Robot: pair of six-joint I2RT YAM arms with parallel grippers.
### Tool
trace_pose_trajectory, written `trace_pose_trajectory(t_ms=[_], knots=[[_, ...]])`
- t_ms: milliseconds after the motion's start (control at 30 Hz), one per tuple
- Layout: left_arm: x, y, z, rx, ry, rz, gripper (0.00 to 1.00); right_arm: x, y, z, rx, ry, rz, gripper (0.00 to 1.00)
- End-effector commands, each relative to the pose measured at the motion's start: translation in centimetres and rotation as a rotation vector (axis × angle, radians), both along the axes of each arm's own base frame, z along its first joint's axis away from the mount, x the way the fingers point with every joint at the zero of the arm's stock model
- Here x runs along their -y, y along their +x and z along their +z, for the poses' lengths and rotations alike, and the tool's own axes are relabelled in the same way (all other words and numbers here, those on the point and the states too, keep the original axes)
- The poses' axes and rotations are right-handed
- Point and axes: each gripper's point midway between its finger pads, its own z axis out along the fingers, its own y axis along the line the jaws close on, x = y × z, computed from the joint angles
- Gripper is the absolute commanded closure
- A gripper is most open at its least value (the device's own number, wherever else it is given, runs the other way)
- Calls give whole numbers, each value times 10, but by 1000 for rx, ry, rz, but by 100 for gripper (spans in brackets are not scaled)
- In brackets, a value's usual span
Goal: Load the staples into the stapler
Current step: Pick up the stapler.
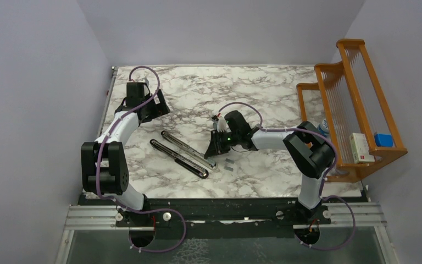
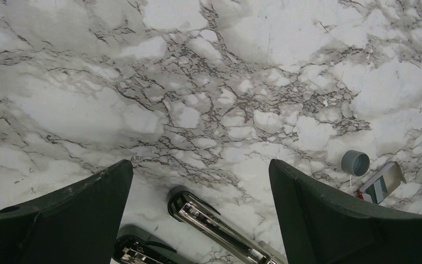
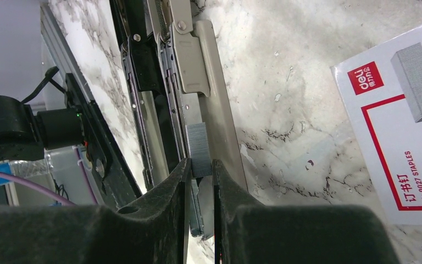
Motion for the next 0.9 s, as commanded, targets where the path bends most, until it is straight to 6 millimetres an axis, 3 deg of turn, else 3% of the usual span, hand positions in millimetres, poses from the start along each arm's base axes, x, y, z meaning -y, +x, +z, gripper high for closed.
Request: trace_pose_trajectory(t_ms=[0, 367, 700, 867], knots=[[-1, 8, 12, 36, -6, -10, 3, -5, 8, 22, 66, 48, 13, 80], [-1, 8, 12, 36, -6, -10, 3, -4, 16, 42, 128, 44, -1, 82], [-1, 8, 12, 36, -7, -9, 3, 28, 47, 37, 348, -160, -68, 82], [-1, 8, 12, 37, -3, -7, 3, 33, 54, 32, 406, -208, -50, 82]])
